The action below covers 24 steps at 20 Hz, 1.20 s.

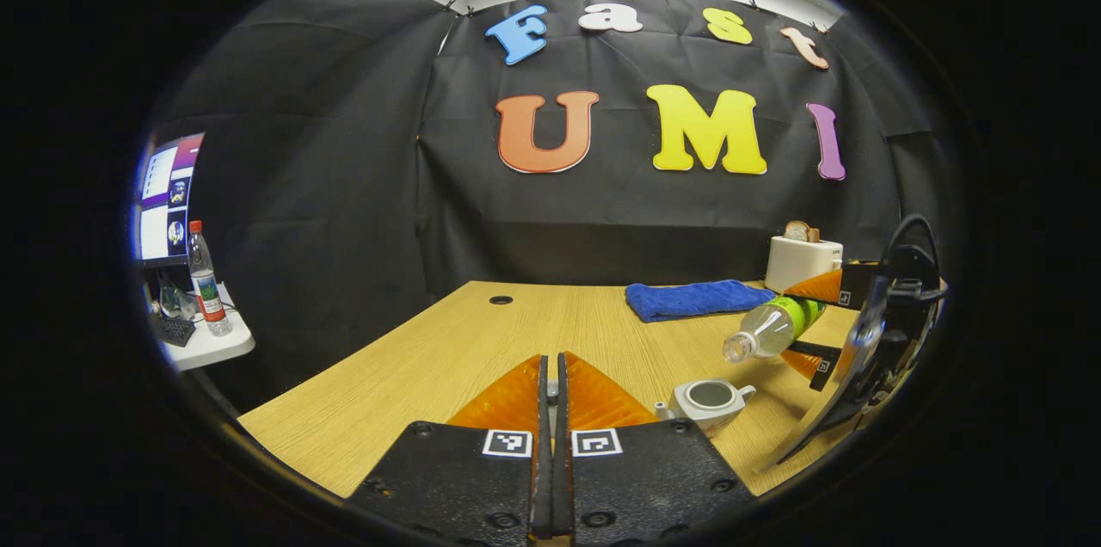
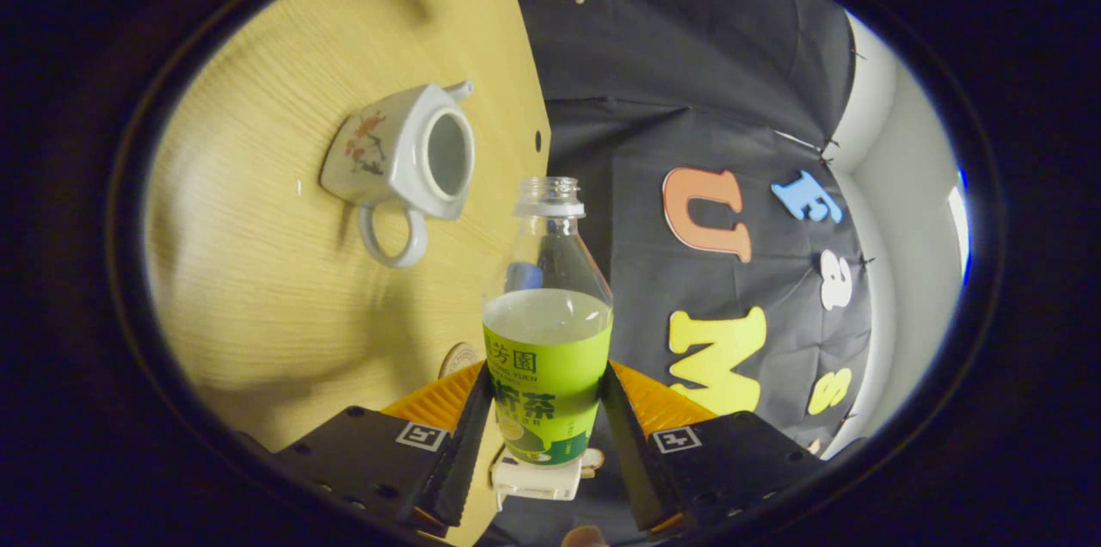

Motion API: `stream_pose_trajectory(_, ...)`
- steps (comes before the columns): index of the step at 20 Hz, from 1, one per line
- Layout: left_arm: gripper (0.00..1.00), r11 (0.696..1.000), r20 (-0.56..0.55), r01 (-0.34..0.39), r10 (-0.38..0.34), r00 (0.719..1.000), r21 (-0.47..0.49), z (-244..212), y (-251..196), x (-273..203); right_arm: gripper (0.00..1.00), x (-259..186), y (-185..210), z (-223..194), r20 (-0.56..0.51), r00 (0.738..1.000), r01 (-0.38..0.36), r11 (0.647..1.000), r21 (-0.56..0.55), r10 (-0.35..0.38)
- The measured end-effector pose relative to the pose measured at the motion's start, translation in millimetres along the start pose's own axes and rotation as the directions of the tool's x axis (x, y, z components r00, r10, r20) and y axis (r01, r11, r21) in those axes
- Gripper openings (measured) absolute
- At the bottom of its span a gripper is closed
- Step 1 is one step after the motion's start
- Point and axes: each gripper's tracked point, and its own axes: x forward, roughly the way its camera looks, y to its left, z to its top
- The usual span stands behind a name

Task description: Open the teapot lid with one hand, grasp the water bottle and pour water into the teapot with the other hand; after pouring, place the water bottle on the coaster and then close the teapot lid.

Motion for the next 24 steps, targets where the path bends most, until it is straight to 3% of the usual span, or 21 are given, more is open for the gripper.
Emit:
stream_pose_trajectory(12, 0.03, 1.0, -0.004, 0.001, -0.001, 1.0, -0.004, 0.7, 3.7, -1.6, 0.73, -2.4, -17.6, 10.9, 0.037, 0.998, 0.055, 0.962, -0.269, -0.047)
stream_pose_trajectory(24, 0.03, 1.0, -0.007, -0.003, 0.003, 1.0, 0.004, 0.9, 6.6, -2.9, 0.71, -4.7, -28.0, 19.6, 0.068, 0.995, 0.09, 0.916, -0.392, -0.069)
